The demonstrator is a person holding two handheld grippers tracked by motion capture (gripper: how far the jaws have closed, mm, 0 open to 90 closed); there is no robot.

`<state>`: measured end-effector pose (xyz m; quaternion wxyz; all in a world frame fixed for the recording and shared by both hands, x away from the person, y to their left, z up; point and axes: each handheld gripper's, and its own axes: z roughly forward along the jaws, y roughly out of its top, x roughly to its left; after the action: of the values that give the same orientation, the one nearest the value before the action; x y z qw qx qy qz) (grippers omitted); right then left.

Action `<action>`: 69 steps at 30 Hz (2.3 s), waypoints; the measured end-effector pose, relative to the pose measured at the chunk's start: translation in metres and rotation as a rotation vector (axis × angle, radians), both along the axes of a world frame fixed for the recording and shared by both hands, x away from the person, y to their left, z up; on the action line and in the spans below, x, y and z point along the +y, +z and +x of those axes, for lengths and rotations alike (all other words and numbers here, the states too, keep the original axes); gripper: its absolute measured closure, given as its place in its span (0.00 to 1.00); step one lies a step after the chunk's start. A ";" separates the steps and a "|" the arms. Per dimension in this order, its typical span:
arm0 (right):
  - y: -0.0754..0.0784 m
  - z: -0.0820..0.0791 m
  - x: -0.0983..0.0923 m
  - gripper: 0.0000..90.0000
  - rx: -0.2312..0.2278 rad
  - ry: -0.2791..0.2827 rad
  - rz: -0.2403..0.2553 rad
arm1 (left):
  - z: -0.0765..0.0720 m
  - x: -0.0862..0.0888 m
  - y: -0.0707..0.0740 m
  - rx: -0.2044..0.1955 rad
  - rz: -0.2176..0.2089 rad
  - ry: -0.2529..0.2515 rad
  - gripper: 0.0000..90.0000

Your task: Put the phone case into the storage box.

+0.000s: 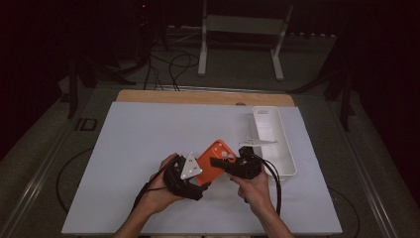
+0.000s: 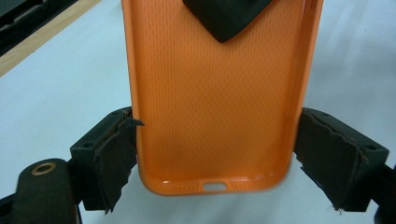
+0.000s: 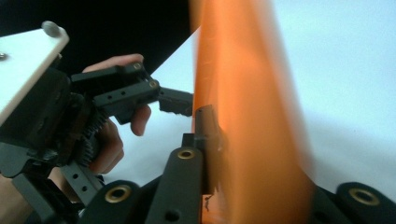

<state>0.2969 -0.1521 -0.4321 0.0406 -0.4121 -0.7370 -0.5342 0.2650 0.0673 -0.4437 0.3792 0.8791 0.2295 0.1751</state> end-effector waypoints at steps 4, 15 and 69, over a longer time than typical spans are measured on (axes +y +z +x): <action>0.002 -0.001 -0.001 0.96 -0.012 -0.005 -0.013 | 0.002 0.004 0.000 0.014 -0.016 0.016 0.19; 0.005 -0.003 -0.006 0.95 -0.054 0.019 -0.039 | 0.009 0.018 0.007 0.072 -0.107 0.023 0.09; 0.020 -0.014 -0.007 0.76 -0.246 0.363 -0.064 | 0.005 0.028 -0.004 0.217 -0.248 -0.300 0.94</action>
<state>0.2831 -0.1593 -0.4116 0.0328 -0.2054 -0.8149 -0.5410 0.2702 0.0957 -0.4474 0.4794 0.8637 0.1554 -0.0087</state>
